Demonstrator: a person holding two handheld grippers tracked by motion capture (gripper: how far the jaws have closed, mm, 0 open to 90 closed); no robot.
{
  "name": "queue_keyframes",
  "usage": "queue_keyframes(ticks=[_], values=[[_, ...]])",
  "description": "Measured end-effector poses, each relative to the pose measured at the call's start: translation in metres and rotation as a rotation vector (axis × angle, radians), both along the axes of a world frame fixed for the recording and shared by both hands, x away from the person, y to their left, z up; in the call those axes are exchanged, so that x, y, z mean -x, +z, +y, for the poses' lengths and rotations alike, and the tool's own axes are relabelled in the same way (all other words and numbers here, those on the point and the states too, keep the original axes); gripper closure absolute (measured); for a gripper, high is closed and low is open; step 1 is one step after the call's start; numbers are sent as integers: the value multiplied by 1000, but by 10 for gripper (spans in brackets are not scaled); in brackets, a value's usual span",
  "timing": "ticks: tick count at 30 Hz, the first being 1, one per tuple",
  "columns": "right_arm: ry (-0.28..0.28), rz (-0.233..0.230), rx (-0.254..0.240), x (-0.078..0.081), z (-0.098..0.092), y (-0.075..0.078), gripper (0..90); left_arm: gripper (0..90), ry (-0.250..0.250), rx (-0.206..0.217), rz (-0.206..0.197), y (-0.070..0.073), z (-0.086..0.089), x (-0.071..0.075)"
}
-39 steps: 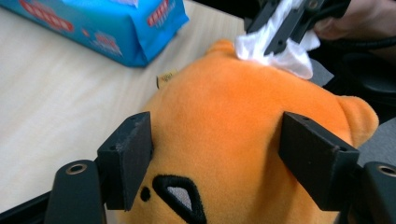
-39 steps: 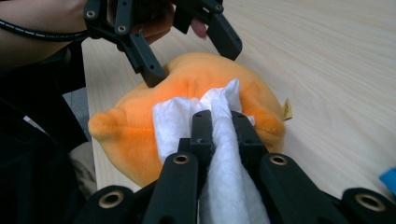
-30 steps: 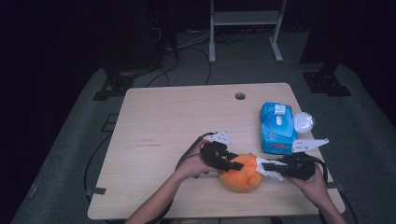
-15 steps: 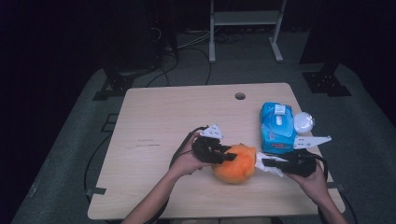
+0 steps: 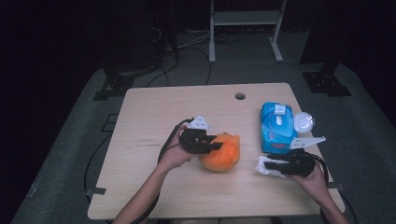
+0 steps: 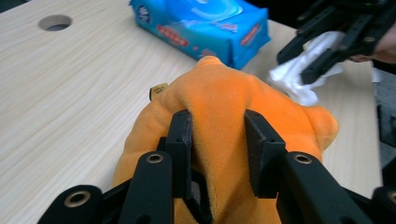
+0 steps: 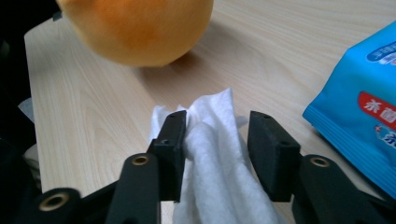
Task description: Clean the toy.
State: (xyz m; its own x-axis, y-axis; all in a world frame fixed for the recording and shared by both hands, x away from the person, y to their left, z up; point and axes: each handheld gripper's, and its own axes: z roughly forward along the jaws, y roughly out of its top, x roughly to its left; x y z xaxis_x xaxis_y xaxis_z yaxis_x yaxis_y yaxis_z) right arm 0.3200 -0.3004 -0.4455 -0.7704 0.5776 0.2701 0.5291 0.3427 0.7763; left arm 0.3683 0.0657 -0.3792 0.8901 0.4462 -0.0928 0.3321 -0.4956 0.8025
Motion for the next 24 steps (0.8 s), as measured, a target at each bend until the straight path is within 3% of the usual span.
queue_keyframes(ticks=[10, 16, 18, 21, 24], values=[[12, -8, -30, -1, 4, -2, 494, 654, 66, -39, -23, 2, 13, -15], [22, -27, -19, 2, 9, 1, 492, 642, 122, -65, -38, -8, 15, -27], [27, -30, -18, 2, 11, 2, 492, 613, 139, -57, -46, -13, 16, -29], [33, -39, -19, 2, 13, 4, 493, 563, 147, -7, -24, -18, 20, -30], [32, -47, -26, 3, 14, 7, 493, 478, 143, -4, -43, -14, 23, -26]])
